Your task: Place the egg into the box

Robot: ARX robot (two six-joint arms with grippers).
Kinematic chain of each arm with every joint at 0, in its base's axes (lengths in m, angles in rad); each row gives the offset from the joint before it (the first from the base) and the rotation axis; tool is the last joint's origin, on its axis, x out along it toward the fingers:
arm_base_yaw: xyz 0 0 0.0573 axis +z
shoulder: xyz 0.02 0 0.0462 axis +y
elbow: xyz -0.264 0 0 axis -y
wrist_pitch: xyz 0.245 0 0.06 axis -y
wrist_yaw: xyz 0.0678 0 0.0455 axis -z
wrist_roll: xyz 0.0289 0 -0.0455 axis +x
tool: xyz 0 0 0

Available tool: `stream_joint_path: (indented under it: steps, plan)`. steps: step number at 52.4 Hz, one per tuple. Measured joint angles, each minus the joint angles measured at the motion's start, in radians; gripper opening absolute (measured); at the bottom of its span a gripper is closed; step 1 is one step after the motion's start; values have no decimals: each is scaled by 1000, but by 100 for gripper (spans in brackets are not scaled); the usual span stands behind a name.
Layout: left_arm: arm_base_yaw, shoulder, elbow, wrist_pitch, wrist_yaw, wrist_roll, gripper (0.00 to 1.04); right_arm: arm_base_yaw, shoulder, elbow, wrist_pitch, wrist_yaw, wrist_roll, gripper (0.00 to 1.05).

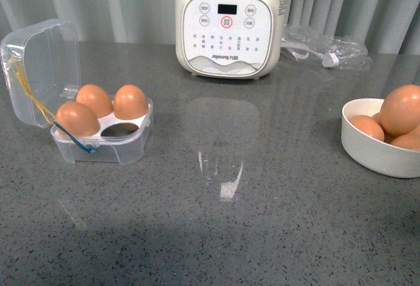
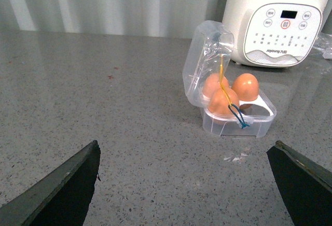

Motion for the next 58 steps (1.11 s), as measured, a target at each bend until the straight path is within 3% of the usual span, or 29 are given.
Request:
stream_joint_path:
  steps: [31,58]
  plan:
    - [0,0,0,0,0,0,98,1,396,201,98,-97,-61,98]
    - [0,0,0,0,0,0,98,7,539,255,169,-97,-47,98]
